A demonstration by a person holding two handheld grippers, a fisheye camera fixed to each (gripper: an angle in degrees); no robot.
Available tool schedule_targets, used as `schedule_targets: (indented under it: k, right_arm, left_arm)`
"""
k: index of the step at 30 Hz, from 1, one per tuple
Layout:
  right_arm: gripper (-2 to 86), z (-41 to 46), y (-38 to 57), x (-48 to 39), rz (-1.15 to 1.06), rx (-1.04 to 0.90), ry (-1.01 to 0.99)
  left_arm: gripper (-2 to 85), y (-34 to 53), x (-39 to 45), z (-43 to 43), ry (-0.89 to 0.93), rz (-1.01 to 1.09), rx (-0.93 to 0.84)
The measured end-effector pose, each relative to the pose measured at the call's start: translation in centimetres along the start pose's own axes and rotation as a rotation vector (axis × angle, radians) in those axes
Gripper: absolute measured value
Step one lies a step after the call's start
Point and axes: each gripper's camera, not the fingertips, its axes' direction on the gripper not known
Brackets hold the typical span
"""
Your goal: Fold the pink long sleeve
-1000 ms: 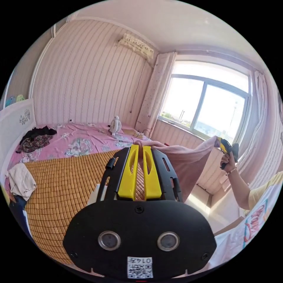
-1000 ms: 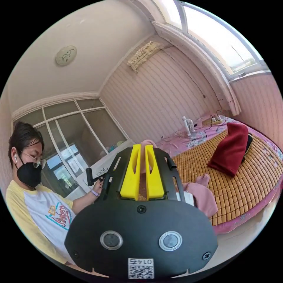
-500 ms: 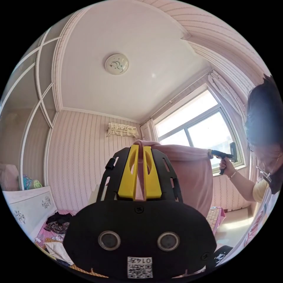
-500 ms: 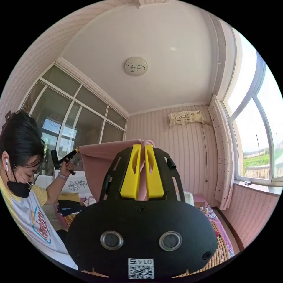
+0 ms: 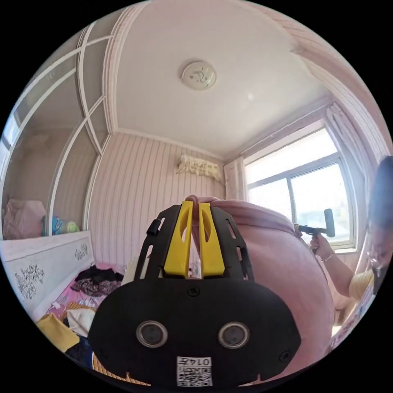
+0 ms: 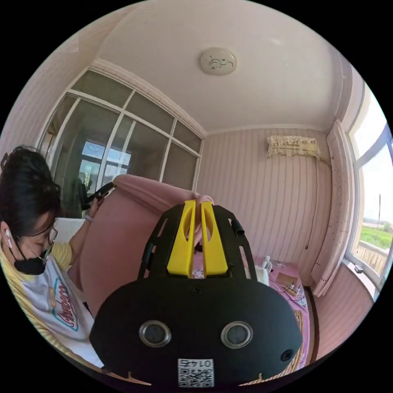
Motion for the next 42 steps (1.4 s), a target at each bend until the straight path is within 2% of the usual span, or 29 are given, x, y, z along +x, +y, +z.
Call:
schedule_targets:
  k: [2, 4, 7, 9, 10, 12, 16, 20, 22, 26, 28, 30, 34, 38, 42]
  right_arm:
    - [0.6, 7.2, 1.9, 3.2, 0.086, -0.187, 0.015]
    - [0.5, 12.3, 3.0, 6.1, 0.19, -0.269, -0.019]
    - [0.4, 15.0, -0.3, 9.7, 0.328, -0.181, -0.082]
    - [0.4, 13.2, -5.6, 9.8, 0.304, 0.039, -0.103]
    - [0.4, 12.8, -6.9, 9.5, 0.278, 0.084, -0.101]
    - [0.5, 12.2, -10.2, 7.6, 0.154, 0.182, -0.031]
    - [0.6, 14.5, -9.5, 6.9, 0.077, 0.192, -0.015]
    - [0.7, 21.7, -2.1, 8.2, 0.147, 0.031, -0.11]
    - [0.7, 25.8, 2.7, 8.4, 0.212, -0.095, -0.154]
    - [0.8, 35.5, 17.2, 7.5, 0.374, -0.492, -0.161]
    - [0.9, 39.0, 23.9, 7.0, 0.479, -0.668, -0.156]
    - [0.9, 42.1, 31.0, 6.0, 0.596, -0.858, -0.159]
    - [0.8, 44.0, 35.5, 4.5, 0.641, -1.035, -0.123]
    - [2.1, 44.5, 36.0, 4.2, 0.679, -1.102, -0.051]
    - [10.1, 46.2, 35.0, 3.4, 0.713, -1.079, -0.079]
  left_arm:
    - [-0.5, 2.4, -2.1, 6.2, -0.094, -0.029, -0.168]
    - [-0.5, 2.9, -4.1, 11.8, -0.162, -0.061, -0.265]
    - [-0.4, -3.1, -5.2, 13.8, -0.162, -0.076, -0.155]
    - [-0.4, -7.1, -4.7, 13.7, -0.138, -0.046, -0.057]
    - [-0.3, -8.9, -4.4, 13.8, -0.132, -0.023, -0.013]
    - [-0.3, -10.0, -4.3, 14.3, -0.133, 0.017, 0.023]
    - [-0.1, -4.7, -7.8, 17.4, -0.132, 0.04, -0.069]
    - [0.0, 6.0, -12.9, 20.7, -0.141, -0.001, -0.312]
    - [0.0, 15.6, -16.3, 22.5, -0.155, -0.071, -0.529]
    - [0.2, 31.5, -21.0, 24.1, -0.103, -0.289, -0.831]
    - [0.4, 40.2, -23.5, 24.5, -0.07, -0.468, -1.006]
    - [0.7, 44.3, -24.7, 24.5, -0.075, -0.531, -1.1]
    - [2.2, 48.4, -25.9, 25.2, -0.143, -0.469, -1.306]
    - [4.0, 48.4, -28.4, 25.8, -0.114, -0.559, -1.295]
    - [4.9, 47.8, -31.4, 27.4, -0.151, -0.609, -1.289]
